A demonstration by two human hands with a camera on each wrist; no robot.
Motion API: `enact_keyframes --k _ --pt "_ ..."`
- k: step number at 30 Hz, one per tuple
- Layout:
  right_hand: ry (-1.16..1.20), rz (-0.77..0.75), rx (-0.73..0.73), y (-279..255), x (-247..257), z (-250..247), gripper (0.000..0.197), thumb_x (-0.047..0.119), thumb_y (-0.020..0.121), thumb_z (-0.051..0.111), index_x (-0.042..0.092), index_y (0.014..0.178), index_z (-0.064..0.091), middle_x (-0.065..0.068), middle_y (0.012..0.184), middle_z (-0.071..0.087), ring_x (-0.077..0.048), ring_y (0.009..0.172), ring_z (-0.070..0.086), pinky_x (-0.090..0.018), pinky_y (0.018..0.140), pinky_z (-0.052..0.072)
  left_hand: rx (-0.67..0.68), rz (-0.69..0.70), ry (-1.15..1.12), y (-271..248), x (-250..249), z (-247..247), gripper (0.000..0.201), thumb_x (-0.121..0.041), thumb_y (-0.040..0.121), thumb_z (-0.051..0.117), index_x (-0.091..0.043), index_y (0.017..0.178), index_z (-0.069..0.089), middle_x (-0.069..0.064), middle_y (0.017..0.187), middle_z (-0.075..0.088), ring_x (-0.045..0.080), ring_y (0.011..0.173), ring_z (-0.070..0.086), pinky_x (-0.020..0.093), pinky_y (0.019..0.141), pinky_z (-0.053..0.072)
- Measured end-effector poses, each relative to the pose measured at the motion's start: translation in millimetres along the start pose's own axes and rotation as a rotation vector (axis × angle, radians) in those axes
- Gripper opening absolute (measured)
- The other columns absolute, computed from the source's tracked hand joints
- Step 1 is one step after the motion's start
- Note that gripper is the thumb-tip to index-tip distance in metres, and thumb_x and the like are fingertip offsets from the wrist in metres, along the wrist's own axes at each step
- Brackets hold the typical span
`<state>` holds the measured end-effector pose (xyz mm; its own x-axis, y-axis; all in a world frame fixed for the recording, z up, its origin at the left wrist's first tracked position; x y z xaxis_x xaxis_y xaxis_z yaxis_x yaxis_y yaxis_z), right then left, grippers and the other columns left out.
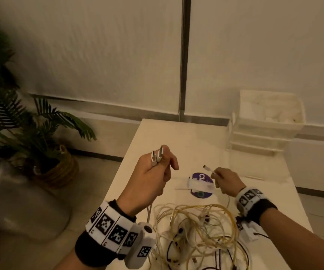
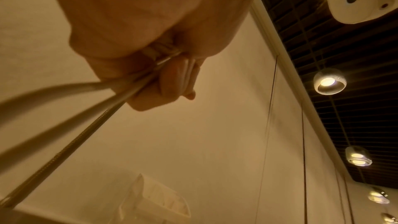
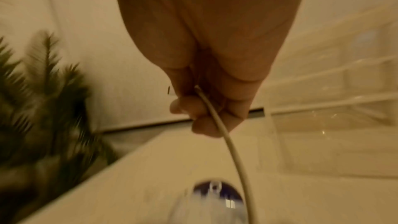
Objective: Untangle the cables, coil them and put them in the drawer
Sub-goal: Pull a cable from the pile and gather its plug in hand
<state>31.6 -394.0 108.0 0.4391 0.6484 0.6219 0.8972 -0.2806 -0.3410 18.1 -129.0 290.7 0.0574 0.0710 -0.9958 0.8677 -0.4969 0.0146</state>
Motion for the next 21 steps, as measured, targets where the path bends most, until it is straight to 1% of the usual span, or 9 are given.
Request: enact_keyframes --k 1,2,4,7,10,13,16,18,21 --pt "0.114 0.015 -0.01 -11 2 -16 0.021 0.016 0.099 0.046 0.01 0.084 0.059 -0.011 0.073 0.065 -0.022 0.056 0.054 -0.034 0.054 0.048 -0.006 0.001 -0.02 1 -1 1 0.051 -0.048 0.096 0.033 -0.006 0.083 0.059 -0.004 0.049 0.035 0.007 0.039 0.023 0.02 0.042 0.018" --pt "0.248 0.024 -0.024 -26 6 -32 0.023 0.013 0.099 0.046 0.007 0.082 0.061 -0.01 0.064 0.06 -0.021 0.05 0.049 -0.032 0.049 0.045 -0.001 0.011 -0.033 2 -5 3 0.049 -0.047 0.098 0.032 -0.008 0.086 0.06 -0.003 0.049 0.034 0.008 0.04 0.022 0.02 0.043 0.018" --pt "0.53 0.002 -0.075 -61 20 -55 0.026 0.009 0.1 0.043 0.0 0.083 0.061 -0.009 0.057 0.051 -0.019 0.045 0.04 -0.03 0.047 0.037 0.02 0.042 -0.046 2 -9 8 0.048 -0.047 0.099 0.032 -0.011 0.094 0.063 -0.003 0.051 0.032 0.009 0.041 0.021 0.021 0.042 0.018" --pt "0.907 -0.068 -0.194 -106 48 -75 0.029 0.01 0.102 0.037 0.0 0.086 0.059 -0.008 0.057 0.04 -0.013 0.043 0.032 -0.028 0.047 0.028 0.062 0.058 -0.088 -3 -15 19 0.049 -0.047 0.099 0.033 -0.009 0.099 0.065 -0.005 0.052 0.03 0.008 0.042 0.021 0.021 0.042 0.017" --pt "1.158 -0.119 -0.32 -138 75 -89 0.028 0.013 0.103 0.036 0.006 0.086 0.058 -0.005 0.06 0.041 -0.011 0.042 0.033 -0.027 0.048 0.027 0.109 0.056 -0.13 -11 -19 31 0.05 -0.05 0.097 0.036 -0.01 0.103 0.066 -0.007 0.051 0.03 0.007 0.041 0.022 0.02 0.042 0.018" --pt "1.288 -0.249 -0.415 -167 107 -113 0.027 0.015 0.102 0.038 0.01 0.087 0.06 -0.001 0.06 0.048 -0.011 0.049 0.038 -0.025 0.051 0.03 0.139 0.087 -0.164 -19 -31 38 0.048 -0.05 0.097 0.037 -0.014 0.105 0.067 -0.007 0.05 0.03 0.009 0.041 0.021 0.019 0.041 0.022" --pt "1.341 -0.465 -0.546 -196 147 -149 0.026 0.016 0.102 0.04 0.011 0.089 0.062 0.001 0.064 0.053 -0.009 0.053 0.043 -0.023 0.053 0.035 0.16 0.13 -0.191 -26 -47 39 0.047 -0.053 0.094 0.038 -0.018 0.106 0.068 -0.003 0.053 0.028 0.012 0.044 0.02 0.021 0.042 0.021" --pt "1.362 -0.598 -0.562 -211 176 -171 0.025 0.016 0.102 0.041 0.012 0.091 0.062 0.001 0.066 0.055 -0.01 0.054 0.043 -0.024 0.055 0.035 0.169 0.157 -0.218 -31 -56 36 0.046 -0.052 0.096 0.038 -0.019 0.104 0.069 0.0 0.057 0.025 0.012 0.046 0.018 0.022 0.042 0.019" --pt "1.352 -0.758 -0.529 -230 213 -191 0.024 0.017 0.102 0.04 0.013 0.091 0.061 0.001 0.067 0.055 -0.011 0.056 0.045 -0.026 0.056 0.036 0.159 0.166 -0.246 -38 -62 28 0.046 -0.049 0.098 0.038 -0.014 0.106 0.067 -0.003 0.059 0.024 0.01 0.046 0.018 0.021 0.04 0.02"
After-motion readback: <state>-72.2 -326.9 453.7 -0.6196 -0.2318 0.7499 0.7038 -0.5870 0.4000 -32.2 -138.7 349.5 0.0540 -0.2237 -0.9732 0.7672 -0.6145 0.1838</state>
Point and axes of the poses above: each hand's wrist, its own y-axis towards the middle knuckle, its own z-axis out of the palm, x = y × z, the point moved 3 cm from there along y, towards the middle knuckle
